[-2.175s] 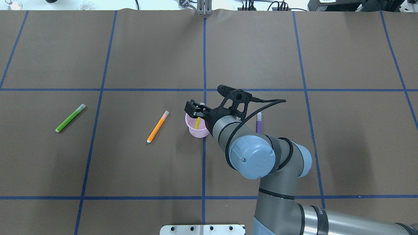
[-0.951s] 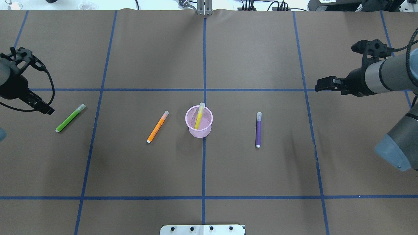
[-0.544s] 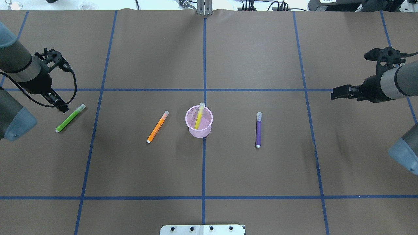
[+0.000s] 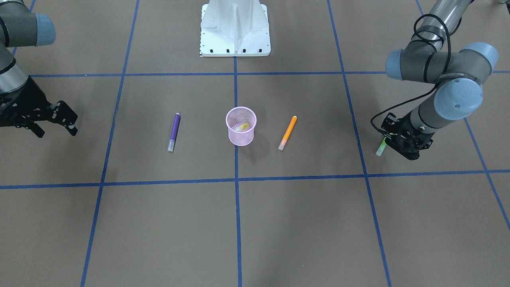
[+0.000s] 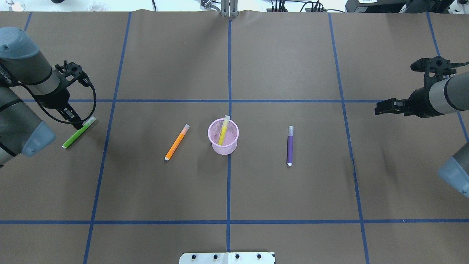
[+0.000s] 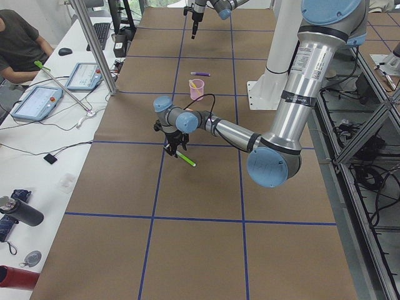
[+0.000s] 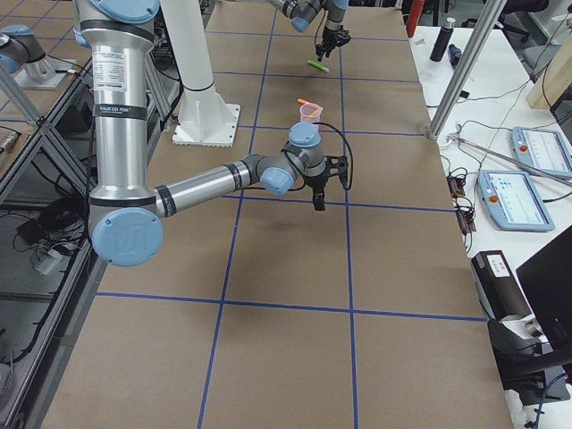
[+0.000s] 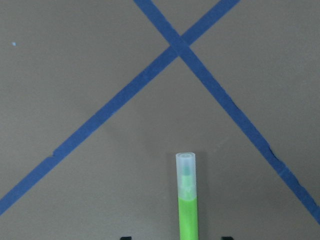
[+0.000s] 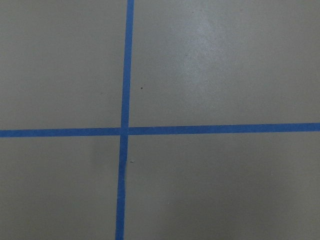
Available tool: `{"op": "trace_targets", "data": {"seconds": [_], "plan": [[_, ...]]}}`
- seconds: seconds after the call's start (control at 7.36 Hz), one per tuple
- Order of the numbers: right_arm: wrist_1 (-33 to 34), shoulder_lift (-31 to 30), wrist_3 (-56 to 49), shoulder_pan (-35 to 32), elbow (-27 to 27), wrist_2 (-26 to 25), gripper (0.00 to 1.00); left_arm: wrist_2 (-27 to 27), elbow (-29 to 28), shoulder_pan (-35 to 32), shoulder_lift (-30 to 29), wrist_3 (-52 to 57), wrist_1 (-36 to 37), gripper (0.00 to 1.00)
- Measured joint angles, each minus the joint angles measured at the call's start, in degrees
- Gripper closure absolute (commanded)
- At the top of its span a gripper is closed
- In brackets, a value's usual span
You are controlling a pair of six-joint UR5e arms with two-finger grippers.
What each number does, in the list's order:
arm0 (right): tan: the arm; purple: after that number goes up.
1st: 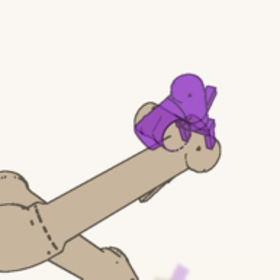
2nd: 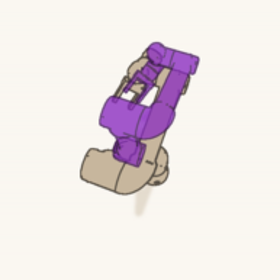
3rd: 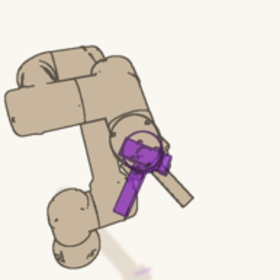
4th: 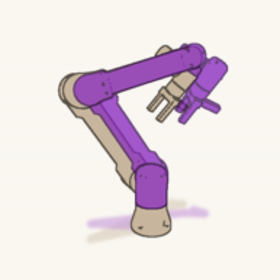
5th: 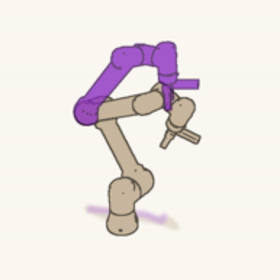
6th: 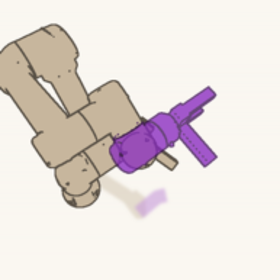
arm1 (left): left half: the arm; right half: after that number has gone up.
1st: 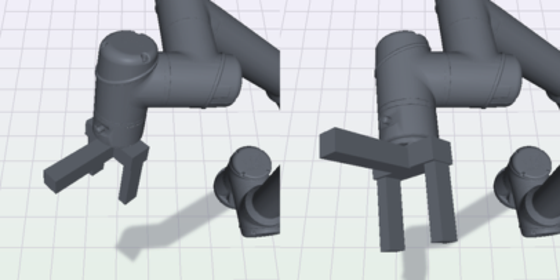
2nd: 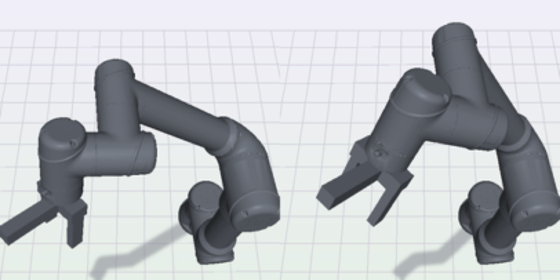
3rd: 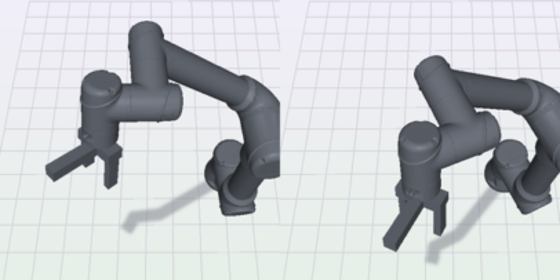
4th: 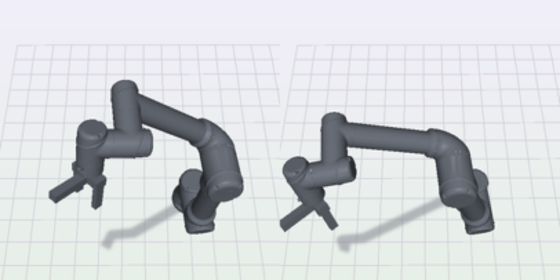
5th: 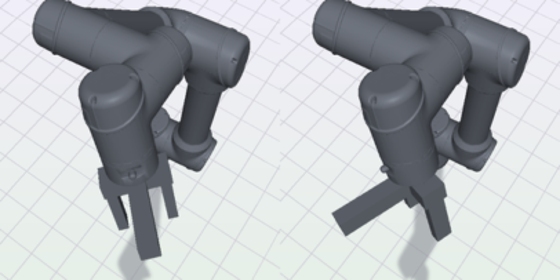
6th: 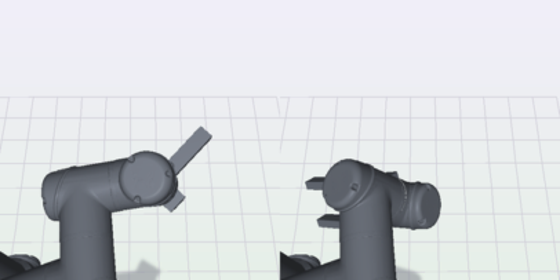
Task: Collect pens into pen holder
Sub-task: 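Lower the left gripper onto the green marker and close on it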
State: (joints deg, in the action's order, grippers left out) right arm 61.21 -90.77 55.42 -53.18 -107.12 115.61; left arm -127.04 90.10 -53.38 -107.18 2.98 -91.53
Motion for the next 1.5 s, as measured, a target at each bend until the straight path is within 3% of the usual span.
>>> {"op": "trace_targets", "data": {"seconds": [1.5], "plan": [[-3.53, -0.19, 0.13, 0.01, 2.13, 0.13, 0.01, -0.14, -4.38, 1.44, -1.8, -0.71, -0.48, 0.49]]}}
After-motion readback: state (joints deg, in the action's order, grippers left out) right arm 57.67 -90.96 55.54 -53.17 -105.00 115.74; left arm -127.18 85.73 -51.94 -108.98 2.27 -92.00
